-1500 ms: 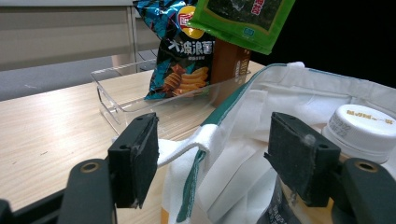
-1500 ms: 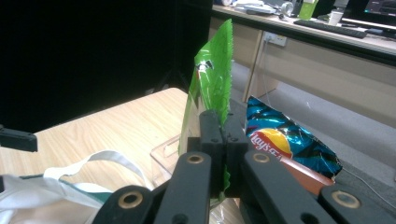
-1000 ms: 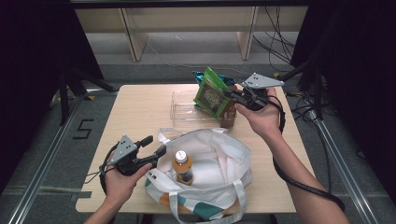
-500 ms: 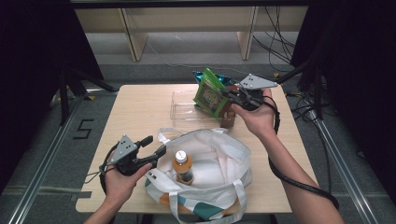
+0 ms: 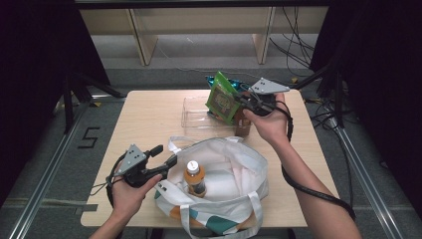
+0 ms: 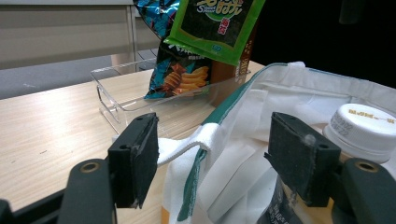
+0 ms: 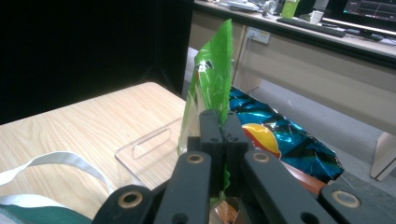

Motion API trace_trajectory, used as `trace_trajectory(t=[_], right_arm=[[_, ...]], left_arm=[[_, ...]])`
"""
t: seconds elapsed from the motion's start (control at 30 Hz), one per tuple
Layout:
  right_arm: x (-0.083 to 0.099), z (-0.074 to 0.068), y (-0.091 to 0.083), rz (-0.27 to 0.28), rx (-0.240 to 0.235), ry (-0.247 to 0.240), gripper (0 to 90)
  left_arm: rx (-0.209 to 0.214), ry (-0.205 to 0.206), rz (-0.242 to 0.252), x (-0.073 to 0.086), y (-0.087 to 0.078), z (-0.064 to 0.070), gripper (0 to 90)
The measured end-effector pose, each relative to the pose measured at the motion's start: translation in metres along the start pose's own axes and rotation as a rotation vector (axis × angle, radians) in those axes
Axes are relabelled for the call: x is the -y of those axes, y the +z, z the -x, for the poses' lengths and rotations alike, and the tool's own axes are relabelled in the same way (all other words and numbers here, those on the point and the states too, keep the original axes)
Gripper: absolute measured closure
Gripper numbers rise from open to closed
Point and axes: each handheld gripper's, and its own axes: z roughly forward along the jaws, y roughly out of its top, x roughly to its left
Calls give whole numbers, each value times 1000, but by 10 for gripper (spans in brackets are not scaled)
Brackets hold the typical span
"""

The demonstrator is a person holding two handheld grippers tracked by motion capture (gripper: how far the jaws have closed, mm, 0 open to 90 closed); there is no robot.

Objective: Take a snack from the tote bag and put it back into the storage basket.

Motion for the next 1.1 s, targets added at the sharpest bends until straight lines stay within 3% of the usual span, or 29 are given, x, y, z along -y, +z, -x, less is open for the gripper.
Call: trace_trajectory(t=[0.03,0.37,0.6,0.93,0.97,1.03,1.1], right_arm=[[0,2,1,5,9,-22,900],[2,-3,11,-9,14,-19,900],[3,-1,19,2,29,-55,900],[7,0,25,-8,27,-31,900],[7,0,25,1,43,-38,900],[7,1,26,-6,28,-34,900],[7,-1,27,-12,37,-6,900]], left_arm=[[-7,2,-10,0,-1,0,330],[0,-1,1,0,0,0,330],[-6,2,-11,0,-1,0,330],[-5,3,-9,0,0,0,330],[-5,2,-9,0,0,0,330],[-5,4,-10,0,0,0,330],[-5,4,-11,0,0,0,330]])
